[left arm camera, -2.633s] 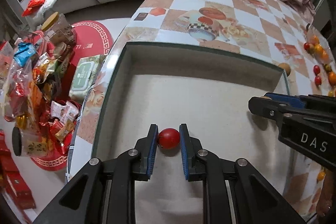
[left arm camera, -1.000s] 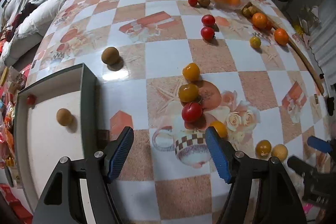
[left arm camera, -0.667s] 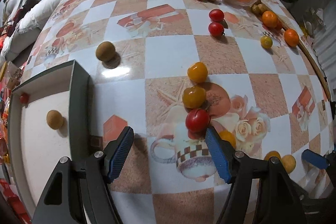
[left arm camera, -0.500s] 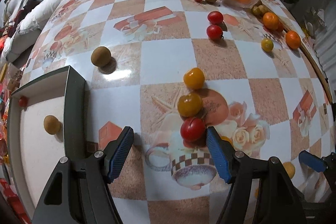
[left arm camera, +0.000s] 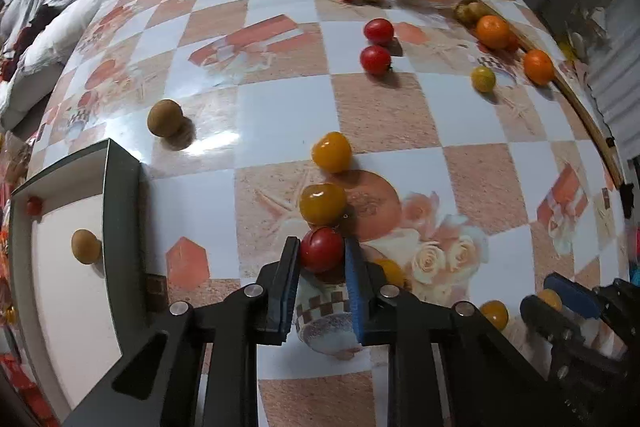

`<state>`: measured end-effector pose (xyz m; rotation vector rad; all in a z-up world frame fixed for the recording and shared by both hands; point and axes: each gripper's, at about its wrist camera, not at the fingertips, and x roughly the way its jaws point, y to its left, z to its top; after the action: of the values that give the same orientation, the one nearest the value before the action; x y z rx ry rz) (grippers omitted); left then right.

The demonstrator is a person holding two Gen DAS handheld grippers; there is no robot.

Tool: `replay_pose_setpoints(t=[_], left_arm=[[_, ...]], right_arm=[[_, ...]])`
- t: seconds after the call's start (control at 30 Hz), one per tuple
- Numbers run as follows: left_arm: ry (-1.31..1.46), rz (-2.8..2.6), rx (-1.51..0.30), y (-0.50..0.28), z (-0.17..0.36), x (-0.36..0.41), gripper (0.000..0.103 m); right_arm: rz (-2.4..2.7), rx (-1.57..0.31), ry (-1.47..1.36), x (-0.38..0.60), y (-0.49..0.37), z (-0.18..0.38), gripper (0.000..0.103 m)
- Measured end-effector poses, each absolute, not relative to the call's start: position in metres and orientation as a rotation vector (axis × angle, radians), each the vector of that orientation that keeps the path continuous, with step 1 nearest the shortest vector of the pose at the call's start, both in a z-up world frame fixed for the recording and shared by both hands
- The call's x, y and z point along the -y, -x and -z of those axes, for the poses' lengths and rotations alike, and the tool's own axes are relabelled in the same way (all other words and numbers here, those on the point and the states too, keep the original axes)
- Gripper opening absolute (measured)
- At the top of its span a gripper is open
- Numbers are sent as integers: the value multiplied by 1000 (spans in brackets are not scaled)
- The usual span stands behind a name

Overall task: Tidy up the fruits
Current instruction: 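Grasp another red cherry tomato with the left tool while the right tool grips a brown fruit, then carry the red tomato in the left tool while the right tool carries the brown fruit to the tray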

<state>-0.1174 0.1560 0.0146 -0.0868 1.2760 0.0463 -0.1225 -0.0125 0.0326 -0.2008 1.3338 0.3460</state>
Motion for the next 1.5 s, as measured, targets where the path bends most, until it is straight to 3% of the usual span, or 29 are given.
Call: replay_pose_setpoints(t=[0.23, 0.77, 1.5], left_arm=[[144, -29, -1255, 131, -30, -163, 23], [188, -48, -1192, 160, -68, -192, 23], [329, -261, -1132, 220, -78, -314, 23]], right_arm=[[-346, -1365, 45, 34, 120, -40, 27], [-385, -1343, 41, 14, 119, -66, 27], [-634, -1305, 209, -138, 131, -82, 27]])
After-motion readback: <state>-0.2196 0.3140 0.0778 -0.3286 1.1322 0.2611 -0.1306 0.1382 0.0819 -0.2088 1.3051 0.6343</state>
